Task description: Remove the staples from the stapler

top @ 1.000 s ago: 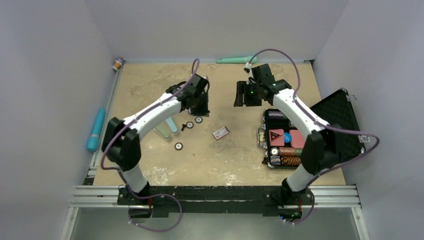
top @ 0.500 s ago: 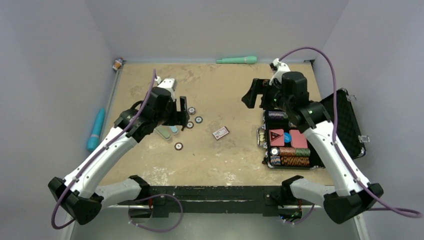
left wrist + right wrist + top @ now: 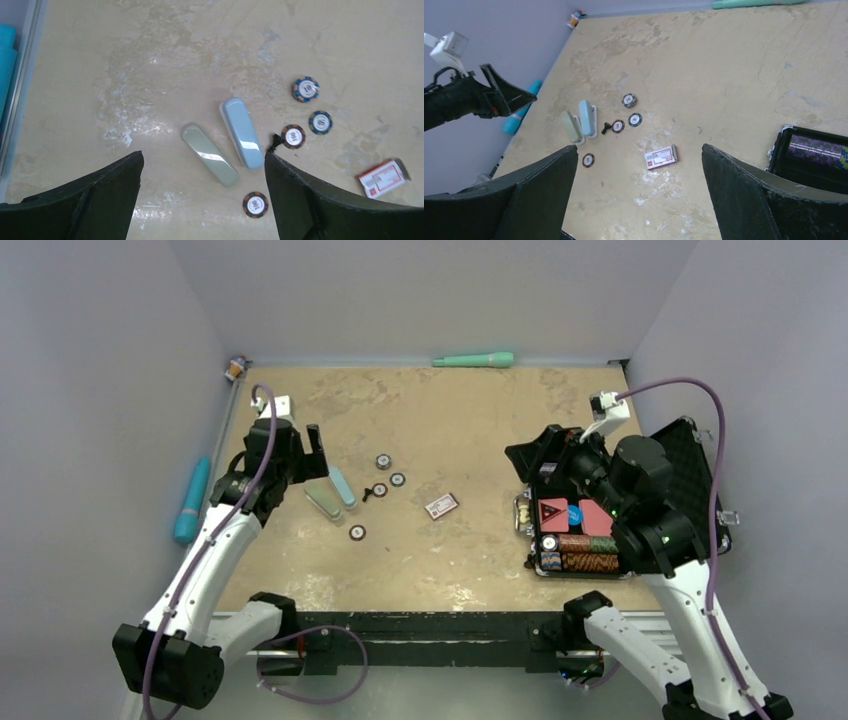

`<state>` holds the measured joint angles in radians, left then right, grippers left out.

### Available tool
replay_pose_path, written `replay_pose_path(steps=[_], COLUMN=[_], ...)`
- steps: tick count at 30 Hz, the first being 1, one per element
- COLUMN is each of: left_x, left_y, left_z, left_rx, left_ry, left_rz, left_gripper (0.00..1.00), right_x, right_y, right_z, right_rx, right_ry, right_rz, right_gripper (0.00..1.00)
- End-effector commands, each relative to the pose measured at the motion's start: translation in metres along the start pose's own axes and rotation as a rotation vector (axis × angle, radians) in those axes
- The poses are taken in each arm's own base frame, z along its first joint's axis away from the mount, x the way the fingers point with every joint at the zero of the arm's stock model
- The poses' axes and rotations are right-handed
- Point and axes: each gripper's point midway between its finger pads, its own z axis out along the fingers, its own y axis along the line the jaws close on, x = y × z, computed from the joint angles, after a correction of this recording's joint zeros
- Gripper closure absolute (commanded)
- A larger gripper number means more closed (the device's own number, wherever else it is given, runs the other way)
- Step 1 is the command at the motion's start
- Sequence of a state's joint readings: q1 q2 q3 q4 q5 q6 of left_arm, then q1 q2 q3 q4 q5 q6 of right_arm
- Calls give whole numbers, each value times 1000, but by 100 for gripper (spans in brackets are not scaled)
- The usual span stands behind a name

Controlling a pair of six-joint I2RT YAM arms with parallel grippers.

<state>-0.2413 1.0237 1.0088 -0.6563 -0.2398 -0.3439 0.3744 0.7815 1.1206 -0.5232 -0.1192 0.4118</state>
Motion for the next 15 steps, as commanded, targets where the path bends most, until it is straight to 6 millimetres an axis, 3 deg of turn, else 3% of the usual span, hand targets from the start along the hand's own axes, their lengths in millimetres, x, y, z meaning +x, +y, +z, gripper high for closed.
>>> replay_pose_path(steps=[1,4,10,15], left_x=[-17,-7,-6,8], left_y=[29,49,70,60], left_z=[37,54,79,106], left_rx=[-114,-173,-222,-130], left_ry=[-178,-229,-355,-408], left_rz=[-92,-58,13,44], left_gripper=[7,6,0,0], right_x=[-8,-6,-4,-10], right_y=[8,9,7,12], right_z=[-8,-16,-33,-54], right_rx=[-43,-47,-28,-53], right_ry=[-58,-62,-69,-126], right_rz=[10,13,26,3], right_gripper=[1,2,1,1])
